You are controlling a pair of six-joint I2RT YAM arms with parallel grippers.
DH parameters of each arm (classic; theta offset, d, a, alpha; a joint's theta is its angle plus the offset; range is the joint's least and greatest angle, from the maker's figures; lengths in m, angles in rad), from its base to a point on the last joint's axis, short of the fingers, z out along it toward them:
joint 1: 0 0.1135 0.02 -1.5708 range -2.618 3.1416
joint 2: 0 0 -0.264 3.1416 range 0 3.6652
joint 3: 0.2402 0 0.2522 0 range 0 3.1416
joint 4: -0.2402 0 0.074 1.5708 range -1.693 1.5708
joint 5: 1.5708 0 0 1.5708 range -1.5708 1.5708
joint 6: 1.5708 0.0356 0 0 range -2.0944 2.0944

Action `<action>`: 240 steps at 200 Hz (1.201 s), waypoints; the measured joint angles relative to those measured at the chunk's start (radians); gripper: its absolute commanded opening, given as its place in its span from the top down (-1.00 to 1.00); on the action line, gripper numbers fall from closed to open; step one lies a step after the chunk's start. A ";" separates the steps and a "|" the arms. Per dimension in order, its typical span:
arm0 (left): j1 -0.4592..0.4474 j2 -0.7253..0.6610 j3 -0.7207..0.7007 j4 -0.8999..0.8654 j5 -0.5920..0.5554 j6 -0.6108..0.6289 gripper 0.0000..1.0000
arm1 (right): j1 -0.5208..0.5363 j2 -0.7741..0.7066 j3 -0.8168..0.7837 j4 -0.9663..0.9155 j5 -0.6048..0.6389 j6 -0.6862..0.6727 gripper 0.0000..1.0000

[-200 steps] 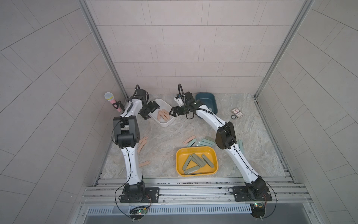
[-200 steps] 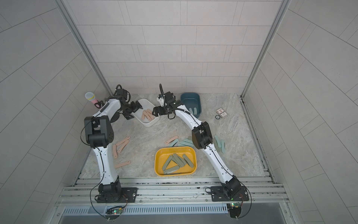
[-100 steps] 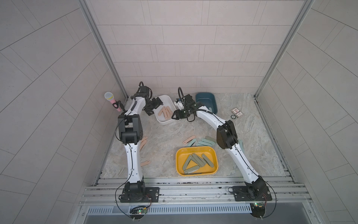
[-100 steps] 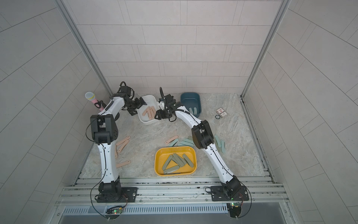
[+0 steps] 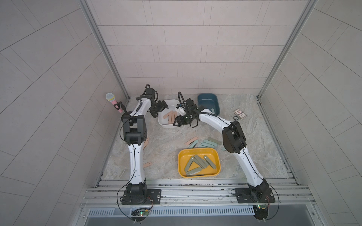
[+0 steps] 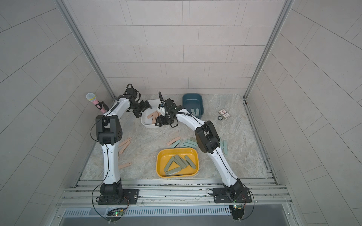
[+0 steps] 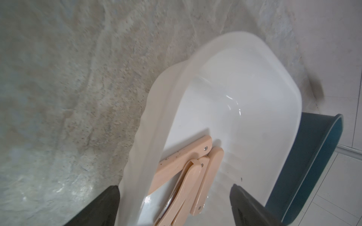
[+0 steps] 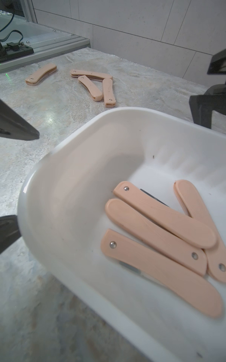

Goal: Place the fruit knives into the storage box by color
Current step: Adjust the storage box at the center of the board, then pick up the fruit knife from the center of the board.

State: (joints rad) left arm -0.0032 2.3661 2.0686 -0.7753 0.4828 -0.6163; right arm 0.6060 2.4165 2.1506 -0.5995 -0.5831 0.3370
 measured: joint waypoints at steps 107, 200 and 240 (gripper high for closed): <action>-0.010 0.012 0.090 -0.125 -0.060 0.095 -1.00 | -0.056 -0.209 -0.174 -0.080 0.137 -0.016 -0.66; -0.100 -0.517 -0.435 -0.097 -0.137 0.159 -1.00 | -0.072 -0.847 -0.731 -0.159 0.425 0.057 -0.43; -0.190 -0.692 -0.695 -0.064 -0.123 0.190 -1.00 | -0.146 -1.170 -1.079 -0.194 0.560 0.145 -0.47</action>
State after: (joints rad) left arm -0.1936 1.6737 1.3731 -0.8394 0.3599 -0.4263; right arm 0.4595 1.2469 1.0718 -0.7937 -0.0235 0.4824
